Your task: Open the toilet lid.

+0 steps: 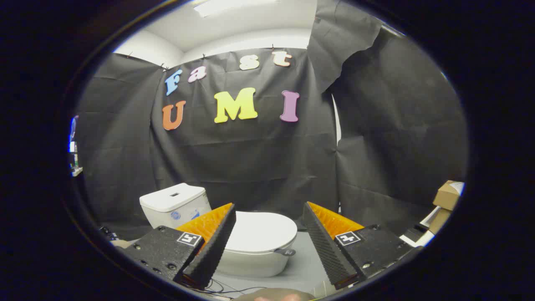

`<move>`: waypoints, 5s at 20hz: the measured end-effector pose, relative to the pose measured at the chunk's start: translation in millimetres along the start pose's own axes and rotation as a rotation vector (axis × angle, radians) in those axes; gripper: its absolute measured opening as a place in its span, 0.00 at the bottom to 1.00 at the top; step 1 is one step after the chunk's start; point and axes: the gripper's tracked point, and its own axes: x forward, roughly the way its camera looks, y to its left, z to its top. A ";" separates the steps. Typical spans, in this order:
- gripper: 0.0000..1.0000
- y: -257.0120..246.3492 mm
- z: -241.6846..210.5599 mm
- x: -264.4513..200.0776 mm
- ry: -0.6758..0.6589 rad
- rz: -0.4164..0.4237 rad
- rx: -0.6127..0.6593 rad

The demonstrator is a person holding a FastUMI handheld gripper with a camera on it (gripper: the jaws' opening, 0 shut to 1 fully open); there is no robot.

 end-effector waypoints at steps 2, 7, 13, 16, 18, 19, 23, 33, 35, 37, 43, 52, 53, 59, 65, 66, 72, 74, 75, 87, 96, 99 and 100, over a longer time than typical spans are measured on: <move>1.00 -1.0 -0.6 -0.3 0.003 -0.004 0.004; 1.00 -2.0 -0.3 0.8 0.001 -0.008 0.012; 1.00 0.3 -3.0 0.6 0.007 -0.003 0.009; 1.00 0.9 -5.2 2.2 0.016 -0.001 0.011; 1.00 3.6 -9.4 2.4 0.031 0.007 0.021; 1.00 4.3 -10.0 2.6 0.032 0.008 0.020; 1.00 -2.3 -12.1 6.3 0.029 -0.010 0.004; 1.00 -3.3 -49.0 32.5 0.132 -0.029 0.090; 1.00 -8.5 -57.0 37.1 0.154 -0.048 0.087; 1.00 -10.2 -61.2 41.1 0.168 -0.062 0.079; 1.00 -4.6 -73.4 74.1 0.254 -0.048 0.124; 1.00 -17.8 -87.1 107.4 0.419 -0.010 0.189; 1.00 -19.8 -92.6 110.2 0.441 -0.006 0.210; 1.00 -31.8 -135.1 132.8 0.590 -0.029 0.313; 0.99 -44.9 -177.2 148.5 0.686 -0.055 0.421; 0.99 -48.2 -183.0 150.8 0.696 -0.062 0.440; 0.98 -62.7 -218.1 164.1 0.759 -0.079 0.477; 0.98 -66.4 -227.3 170.8 0.788 -0.076 0.471; 0.99 -70.7 -233.2 174.4 0.798 -0.081 0.465; 0.86 -84.3 -278.7 203.3 0.842 -0.042 0.680; 0.65 -78.4 -291.7 209.8 0.807 0.055 0.860; 0.60 -80.9 -288.6 213.9 0.796 0.070 0.891; 0.55 -82.4 -289.5 215.2 0.796 0.069 0.897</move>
